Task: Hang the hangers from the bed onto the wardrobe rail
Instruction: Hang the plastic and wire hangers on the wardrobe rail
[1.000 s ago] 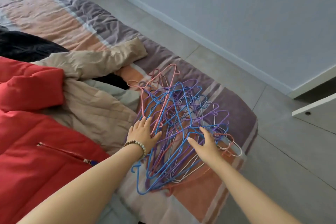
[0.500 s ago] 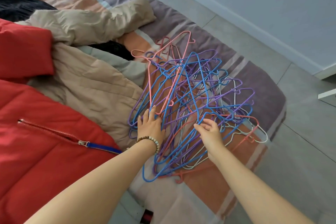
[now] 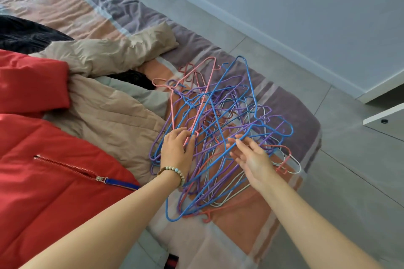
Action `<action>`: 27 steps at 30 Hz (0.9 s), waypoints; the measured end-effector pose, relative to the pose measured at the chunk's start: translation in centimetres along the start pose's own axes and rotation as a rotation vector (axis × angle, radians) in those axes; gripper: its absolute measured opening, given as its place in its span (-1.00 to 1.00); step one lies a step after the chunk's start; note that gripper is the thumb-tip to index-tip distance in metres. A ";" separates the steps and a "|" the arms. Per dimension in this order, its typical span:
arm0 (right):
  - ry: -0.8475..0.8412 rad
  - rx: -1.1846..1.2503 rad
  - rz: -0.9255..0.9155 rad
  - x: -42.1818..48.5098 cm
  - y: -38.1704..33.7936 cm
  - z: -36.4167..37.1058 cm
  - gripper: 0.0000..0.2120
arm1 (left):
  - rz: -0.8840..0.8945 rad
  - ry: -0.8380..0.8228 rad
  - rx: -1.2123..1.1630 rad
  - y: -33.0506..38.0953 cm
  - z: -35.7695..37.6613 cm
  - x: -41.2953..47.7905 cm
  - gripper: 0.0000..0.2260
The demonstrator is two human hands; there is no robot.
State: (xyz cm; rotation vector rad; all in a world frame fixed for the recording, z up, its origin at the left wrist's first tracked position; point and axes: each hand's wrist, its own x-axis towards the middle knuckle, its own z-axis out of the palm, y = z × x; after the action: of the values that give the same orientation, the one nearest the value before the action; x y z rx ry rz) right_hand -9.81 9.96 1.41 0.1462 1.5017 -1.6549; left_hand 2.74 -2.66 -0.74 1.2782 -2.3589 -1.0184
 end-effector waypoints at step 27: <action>0.562 -0.014 -1.180 -46.4 -40.3 -17.7 -0.92 | 0.600 -1.180 -0.420 57.6 -15.6 -17.5 -0.51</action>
State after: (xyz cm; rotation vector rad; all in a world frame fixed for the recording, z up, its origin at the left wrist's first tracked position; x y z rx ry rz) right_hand -15.51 44.35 55.02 -0.4033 2.2356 -2.6572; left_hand -14.85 25.44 51.87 -0.3617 -2.6349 -2.2047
